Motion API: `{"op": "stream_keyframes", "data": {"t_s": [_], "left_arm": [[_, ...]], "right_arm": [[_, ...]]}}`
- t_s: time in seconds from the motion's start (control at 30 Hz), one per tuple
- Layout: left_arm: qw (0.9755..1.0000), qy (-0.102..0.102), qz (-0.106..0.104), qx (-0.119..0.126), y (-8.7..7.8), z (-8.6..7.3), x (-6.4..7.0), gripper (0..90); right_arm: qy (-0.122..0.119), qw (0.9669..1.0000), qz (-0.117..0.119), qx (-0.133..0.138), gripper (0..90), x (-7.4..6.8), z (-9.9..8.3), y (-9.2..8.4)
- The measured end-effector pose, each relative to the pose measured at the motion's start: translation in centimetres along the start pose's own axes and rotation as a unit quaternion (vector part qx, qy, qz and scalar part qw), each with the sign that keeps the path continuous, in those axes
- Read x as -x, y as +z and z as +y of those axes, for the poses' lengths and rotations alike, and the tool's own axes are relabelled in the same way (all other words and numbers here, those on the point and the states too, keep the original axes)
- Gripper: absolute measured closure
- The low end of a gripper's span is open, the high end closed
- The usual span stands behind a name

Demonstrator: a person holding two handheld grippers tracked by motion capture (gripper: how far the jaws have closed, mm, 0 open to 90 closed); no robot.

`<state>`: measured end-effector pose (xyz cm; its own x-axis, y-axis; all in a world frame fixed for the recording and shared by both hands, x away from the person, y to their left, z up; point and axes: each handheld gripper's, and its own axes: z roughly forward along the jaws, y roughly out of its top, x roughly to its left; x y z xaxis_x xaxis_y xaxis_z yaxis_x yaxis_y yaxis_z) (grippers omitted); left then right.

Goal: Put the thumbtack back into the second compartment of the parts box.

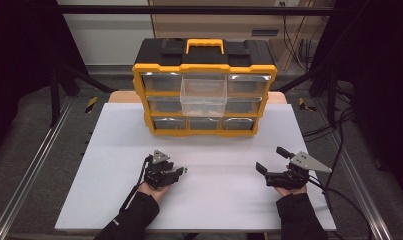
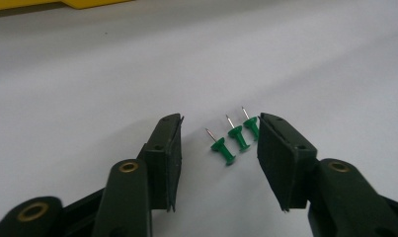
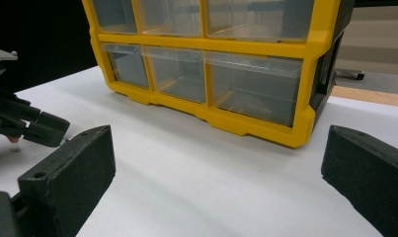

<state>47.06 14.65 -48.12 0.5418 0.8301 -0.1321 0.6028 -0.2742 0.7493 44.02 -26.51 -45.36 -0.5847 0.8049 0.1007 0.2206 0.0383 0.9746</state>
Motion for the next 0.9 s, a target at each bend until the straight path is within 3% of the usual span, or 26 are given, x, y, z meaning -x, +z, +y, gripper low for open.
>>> {"op": "stream_keyframes", "data": {"t_s": [0.53, 0.9], "left_arm": [[0.9996, -0.012, 0.024, -0.009, 0.48, -0.06, 0.54, 72.7], [0.9989, 0.006, 0.044, -0.010, 0.71, -0.01, 1.09, 77.9]], "right_arm": [[0.000, 1.0000, -0.001, 0.001, 0.4, 0.02, 0.01, -0.02], [0.001, 1.0000, 0.000, 0.002, 0.4, 0.02, 0.03, -0.02]]}}
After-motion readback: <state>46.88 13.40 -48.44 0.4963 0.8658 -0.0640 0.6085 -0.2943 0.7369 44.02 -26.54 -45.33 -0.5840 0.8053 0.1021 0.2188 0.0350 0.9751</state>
